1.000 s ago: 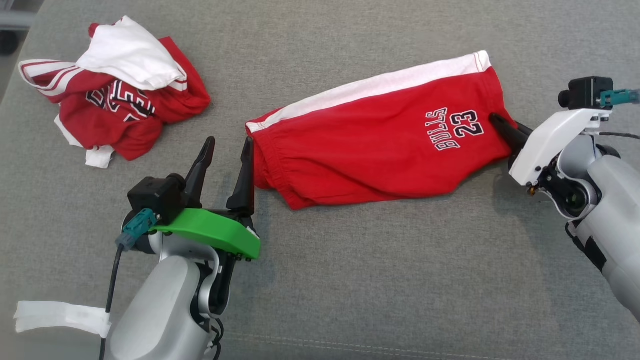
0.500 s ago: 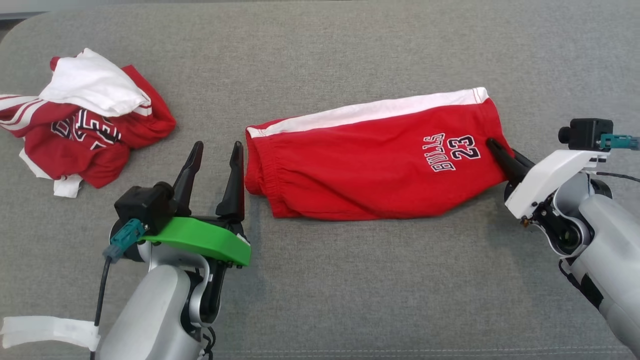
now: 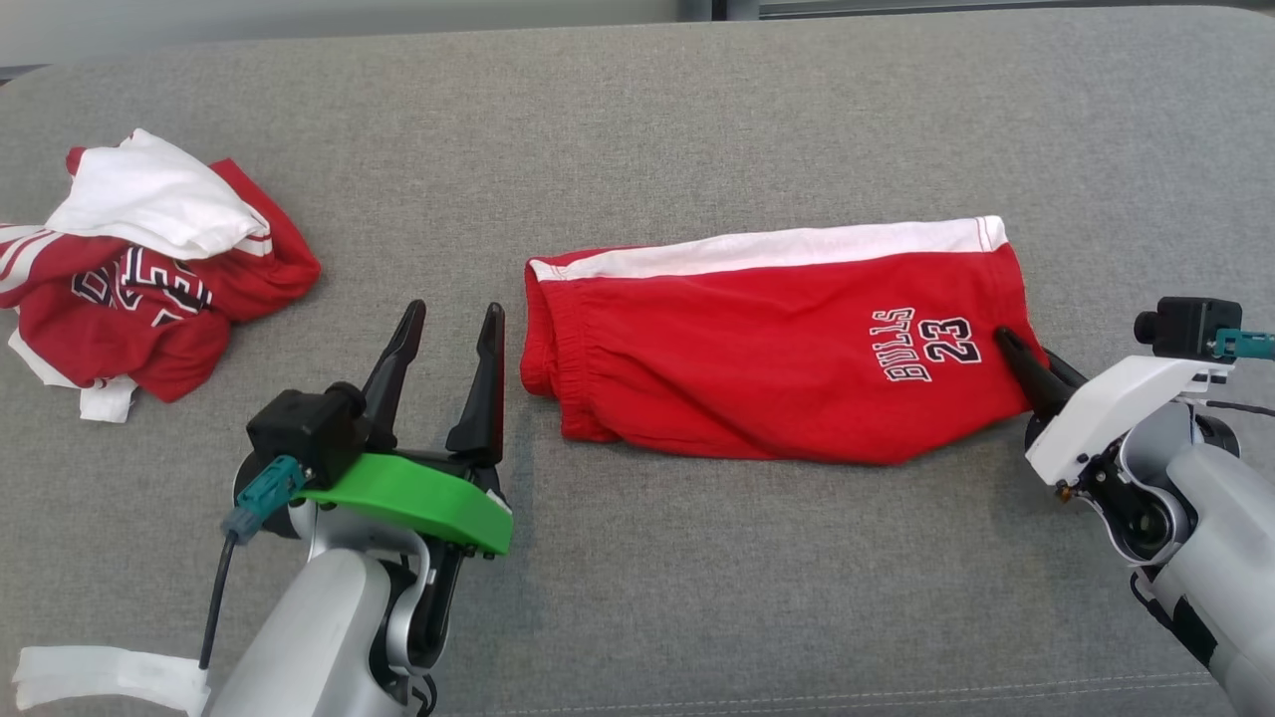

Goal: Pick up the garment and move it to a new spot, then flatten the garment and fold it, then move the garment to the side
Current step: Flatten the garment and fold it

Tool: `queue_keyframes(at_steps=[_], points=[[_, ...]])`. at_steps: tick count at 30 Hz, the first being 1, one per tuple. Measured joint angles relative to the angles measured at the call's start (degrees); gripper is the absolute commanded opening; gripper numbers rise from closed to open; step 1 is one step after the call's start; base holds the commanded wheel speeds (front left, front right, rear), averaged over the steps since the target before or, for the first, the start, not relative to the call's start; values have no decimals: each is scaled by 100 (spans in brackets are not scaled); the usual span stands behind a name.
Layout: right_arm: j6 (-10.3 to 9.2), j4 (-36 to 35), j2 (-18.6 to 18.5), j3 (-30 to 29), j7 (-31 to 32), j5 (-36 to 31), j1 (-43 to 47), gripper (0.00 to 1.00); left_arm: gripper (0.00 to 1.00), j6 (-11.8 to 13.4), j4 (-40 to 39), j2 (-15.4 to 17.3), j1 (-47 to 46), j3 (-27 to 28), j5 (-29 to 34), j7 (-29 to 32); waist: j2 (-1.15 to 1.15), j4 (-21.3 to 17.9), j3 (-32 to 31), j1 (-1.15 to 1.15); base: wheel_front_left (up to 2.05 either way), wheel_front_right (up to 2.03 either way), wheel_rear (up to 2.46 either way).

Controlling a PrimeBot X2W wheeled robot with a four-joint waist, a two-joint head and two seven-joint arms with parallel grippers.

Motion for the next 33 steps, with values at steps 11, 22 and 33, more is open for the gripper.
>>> queue_keyframes(at_steps=[11,22,33], points=[[-231,35,-103,14,-472,-310,91,100,100,5,-31,119,276,30,31,44,0,-139,-136,0,0,0,0],[-755,-488,-216,-163,-1059,-1100,52,100,100,54,-34,168,620,271,65,16,0,-419,-409,0,0,0,0],[-1263,-1667,111,-1009,-1058,-1691,192,100,100,77,-30,212,1172,840,211,-55,0,-635,-775,0,0,0,0]])
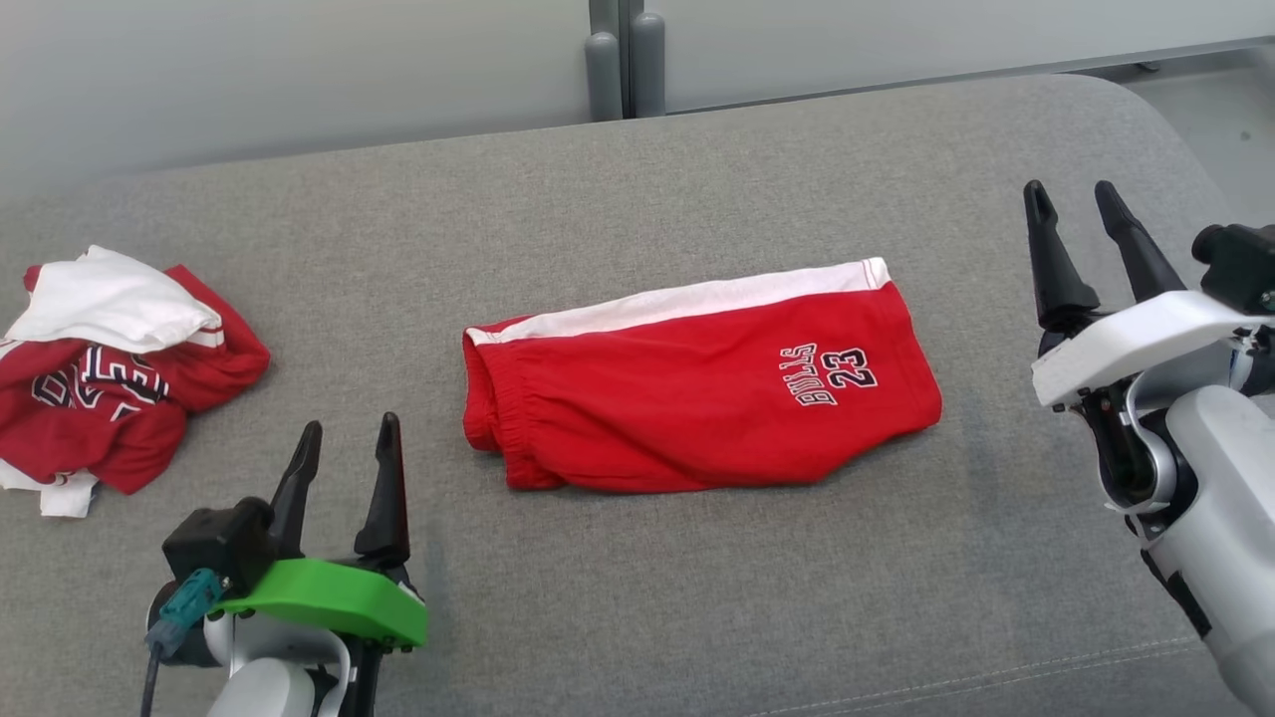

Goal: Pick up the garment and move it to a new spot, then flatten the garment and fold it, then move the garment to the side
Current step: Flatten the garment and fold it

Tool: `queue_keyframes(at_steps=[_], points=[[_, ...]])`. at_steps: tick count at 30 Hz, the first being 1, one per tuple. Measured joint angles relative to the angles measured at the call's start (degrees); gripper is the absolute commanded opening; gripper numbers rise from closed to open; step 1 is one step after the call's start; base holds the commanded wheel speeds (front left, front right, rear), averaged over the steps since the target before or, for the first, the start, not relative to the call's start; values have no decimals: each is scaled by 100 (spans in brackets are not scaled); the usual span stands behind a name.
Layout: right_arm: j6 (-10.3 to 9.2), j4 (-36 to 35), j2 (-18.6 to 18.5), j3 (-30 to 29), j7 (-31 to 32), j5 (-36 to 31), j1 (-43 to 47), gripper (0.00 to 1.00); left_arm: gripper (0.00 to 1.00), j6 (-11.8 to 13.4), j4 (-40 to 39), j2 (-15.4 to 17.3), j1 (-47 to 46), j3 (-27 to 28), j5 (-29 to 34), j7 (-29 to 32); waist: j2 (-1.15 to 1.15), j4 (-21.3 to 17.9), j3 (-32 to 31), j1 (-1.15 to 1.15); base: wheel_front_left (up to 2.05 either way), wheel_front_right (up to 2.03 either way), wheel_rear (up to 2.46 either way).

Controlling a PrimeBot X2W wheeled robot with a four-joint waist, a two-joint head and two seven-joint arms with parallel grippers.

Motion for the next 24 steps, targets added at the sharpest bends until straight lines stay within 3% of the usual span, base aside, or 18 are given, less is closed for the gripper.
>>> queue_keyframes(at_steps=[12,24], points=[[-91,-624,357,-414,0,-497,1112,100,100,23,-92,-111,349,570,156,-4,0,-68,-165,0,0,0,0],[-133,-839,447,-602,0,-848,1562,100,100,23,-194,-209,473,634,386,-4,0,26,-220,0,0,0,0]])
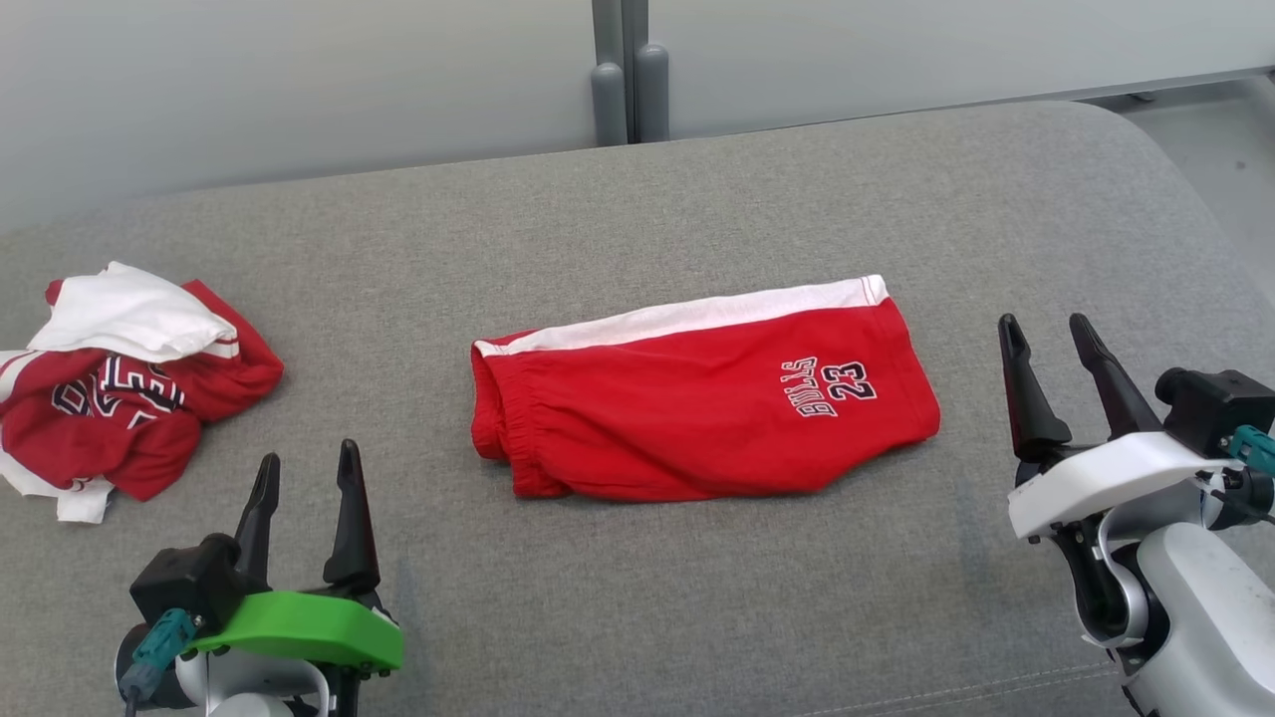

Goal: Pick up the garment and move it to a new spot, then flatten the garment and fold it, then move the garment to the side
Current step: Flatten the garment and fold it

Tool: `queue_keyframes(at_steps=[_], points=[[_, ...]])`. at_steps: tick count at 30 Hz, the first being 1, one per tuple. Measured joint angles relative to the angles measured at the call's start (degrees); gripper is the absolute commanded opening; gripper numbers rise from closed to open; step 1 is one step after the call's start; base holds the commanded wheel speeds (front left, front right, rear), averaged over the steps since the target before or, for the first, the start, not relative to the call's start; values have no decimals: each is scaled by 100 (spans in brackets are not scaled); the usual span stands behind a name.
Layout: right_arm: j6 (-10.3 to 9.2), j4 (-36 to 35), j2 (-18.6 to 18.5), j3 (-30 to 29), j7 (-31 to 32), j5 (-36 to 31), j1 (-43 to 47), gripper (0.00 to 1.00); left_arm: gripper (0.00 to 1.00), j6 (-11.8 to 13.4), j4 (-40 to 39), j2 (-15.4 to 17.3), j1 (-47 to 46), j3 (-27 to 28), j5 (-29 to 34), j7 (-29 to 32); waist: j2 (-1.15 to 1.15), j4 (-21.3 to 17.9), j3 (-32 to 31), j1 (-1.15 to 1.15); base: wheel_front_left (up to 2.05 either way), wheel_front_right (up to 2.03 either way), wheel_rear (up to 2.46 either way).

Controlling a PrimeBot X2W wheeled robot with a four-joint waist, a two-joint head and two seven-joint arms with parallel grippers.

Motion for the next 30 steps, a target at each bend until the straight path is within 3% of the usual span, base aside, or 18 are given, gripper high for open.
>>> queue_keyframes(at_steps=[14,23,30], points=[[-1,-71,60,-113,0,-135,280,100,100,0,-155,-81,105,11,152,-1,0,111,25,0,0,0,0],[1,469,-18,-252,216,114,261,100,100,0,-323,-124,96,-89,201,0,0,366,218,0,0,0,0],[170,950,-3,-361,639,458,-327,100,100,0,-355,-152,64,-160,203,1,0,669,435,0,0,0,0]])
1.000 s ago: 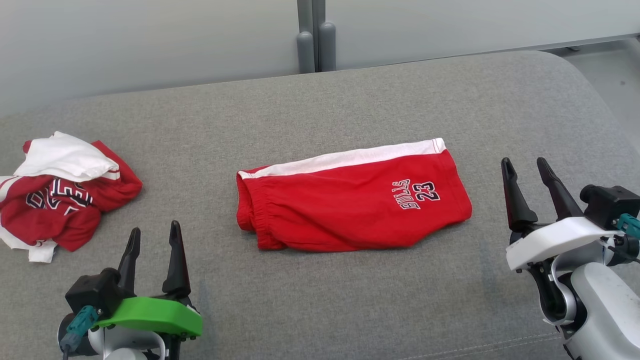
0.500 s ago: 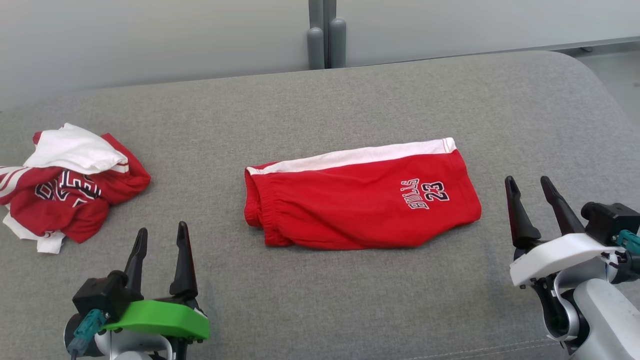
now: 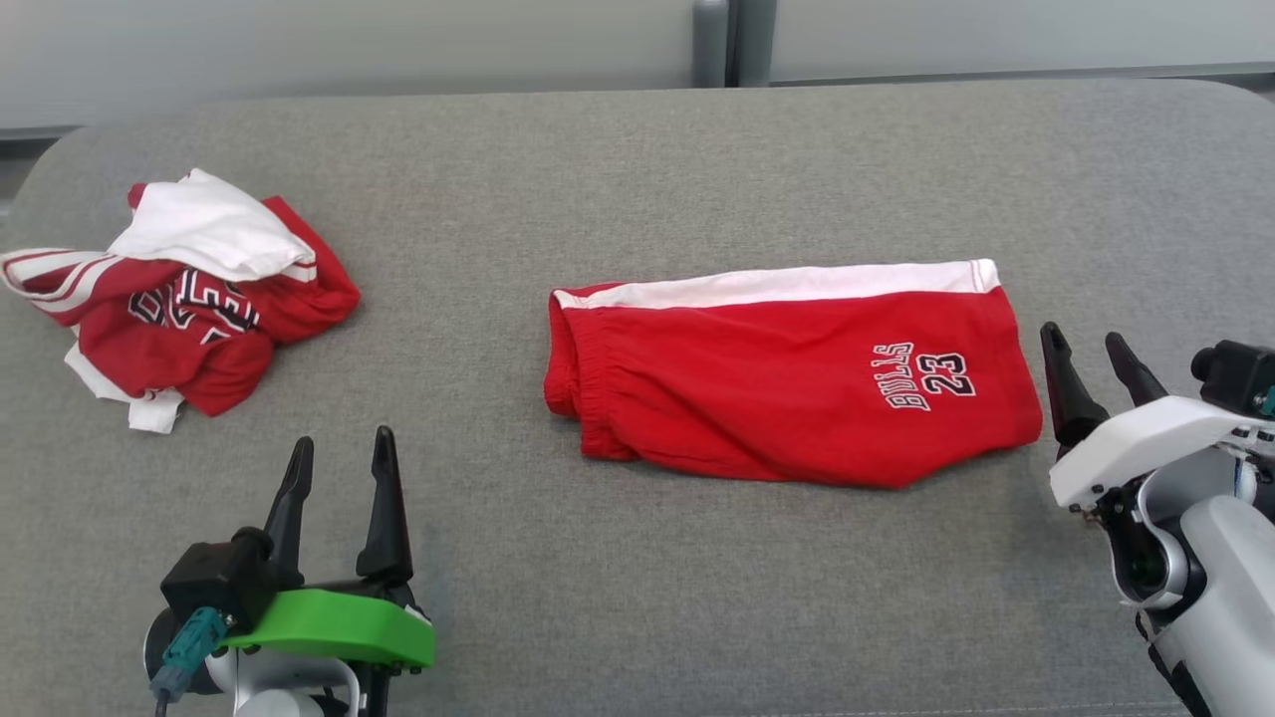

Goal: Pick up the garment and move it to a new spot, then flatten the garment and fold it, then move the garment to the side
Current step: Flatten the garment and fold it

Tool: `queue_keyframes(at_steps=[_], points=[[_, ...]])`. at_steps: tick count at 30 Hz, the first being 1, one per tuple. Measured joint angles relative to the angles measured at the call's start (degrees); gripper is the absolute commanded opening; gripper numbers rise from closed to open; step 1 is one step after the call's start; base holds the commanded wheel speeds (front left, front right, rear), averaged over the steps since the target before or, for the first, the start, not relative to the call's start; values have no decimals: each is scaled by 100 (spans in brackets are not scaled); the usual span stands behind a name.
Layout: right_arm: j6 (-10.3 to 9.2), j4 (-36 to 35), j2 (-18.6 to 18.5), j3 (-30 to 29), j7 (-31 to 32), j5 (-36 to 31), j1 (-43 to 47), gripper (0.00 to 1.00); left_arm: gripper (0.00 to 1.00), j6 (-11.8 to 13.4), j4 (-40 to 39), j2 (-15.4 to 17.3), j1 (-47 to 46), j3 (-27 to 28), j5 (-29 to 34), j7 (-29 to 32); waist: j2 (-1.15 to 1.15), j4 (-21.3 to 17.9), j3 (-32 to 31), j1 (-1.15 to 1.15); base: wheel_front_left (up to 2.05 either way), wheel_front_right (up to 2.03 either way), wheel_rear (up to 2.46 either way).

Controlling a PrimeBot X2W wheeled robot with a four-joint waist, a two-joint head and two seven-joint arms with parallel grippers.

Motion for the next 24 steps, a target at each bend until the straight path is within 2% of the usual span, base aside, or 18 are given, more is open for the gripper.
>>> queue_keyframes(at_steps=[3,11,13,16,23,24], points=[[82,272,-1,-45,215,198,-196,100,100,0,-4,-14,-45,-18,10,0,0,142,96,0,0,0,0],[148,1035,-92,-87,704,382,-328,100,100,0,13,-81,-158,-45,47,0,0,520,298,0,0,0,0],[242,1140,-87,-54,789,383,-386,100,100,0,27,-90,-157,-10,47,0,0,594,329,0,0,0,0],[307,1283,-55,-34,887,420,-563,100,100,0,31,-92,-157,34,47,0,0,654,364,0,0,0,0],[461,1726,143,-341,1139,1069,-645,100,100,0,38,-100,-158,9,48,0,0,675,357,0,0,0,0],[503,1770,142,-355,1170,1100,-675,96,100,0,41,-100,-158,3,48,0,0,678,354,0,0,0,0]])
